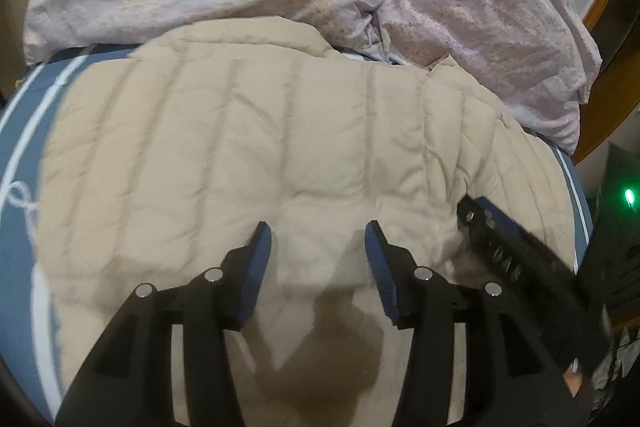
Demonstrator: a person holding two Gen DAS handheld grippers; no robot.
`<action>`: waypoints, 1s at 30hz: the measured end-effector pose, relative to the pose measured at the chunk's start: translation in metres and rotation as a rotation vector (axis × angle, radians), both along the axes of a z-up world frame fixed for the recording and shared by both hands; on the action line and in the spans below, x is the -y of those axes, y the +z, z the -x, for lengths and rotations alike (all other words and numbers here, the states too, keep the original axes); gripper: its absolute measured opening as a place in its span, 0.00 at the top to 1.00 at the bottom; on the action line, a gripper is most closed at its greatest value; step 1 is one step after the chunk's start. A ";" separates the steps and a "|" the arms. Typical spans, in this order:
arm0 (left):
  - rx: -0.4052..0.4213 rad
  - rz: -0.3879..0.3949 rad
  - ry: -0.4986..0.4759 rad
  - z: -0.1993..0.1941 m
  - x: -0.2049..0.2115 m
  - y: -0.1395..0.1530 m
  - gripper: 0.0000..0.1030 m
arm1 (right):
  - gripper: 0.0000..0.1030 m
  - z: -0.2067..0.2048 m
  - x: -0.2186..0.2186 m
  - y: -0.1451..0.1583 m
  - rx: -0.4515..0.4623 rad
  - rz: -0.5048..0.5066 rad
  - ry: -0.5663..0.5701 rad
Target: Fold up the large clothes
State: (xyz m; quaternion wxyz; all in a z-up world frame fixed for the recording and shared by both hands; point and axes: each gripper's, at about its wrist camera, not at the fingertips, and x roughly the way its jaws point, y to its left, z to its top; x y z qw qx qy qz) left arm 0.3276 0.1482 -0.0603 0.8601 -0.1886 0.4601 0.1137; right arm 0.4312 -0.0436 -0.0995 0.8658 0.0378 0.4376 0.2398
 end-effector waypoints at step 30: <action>0.097 0.039 0.113 0.303 -0.058 -0.035 0.45 | 0.22 0.175 0.296 -0.007 0.070 -0.036 -0.047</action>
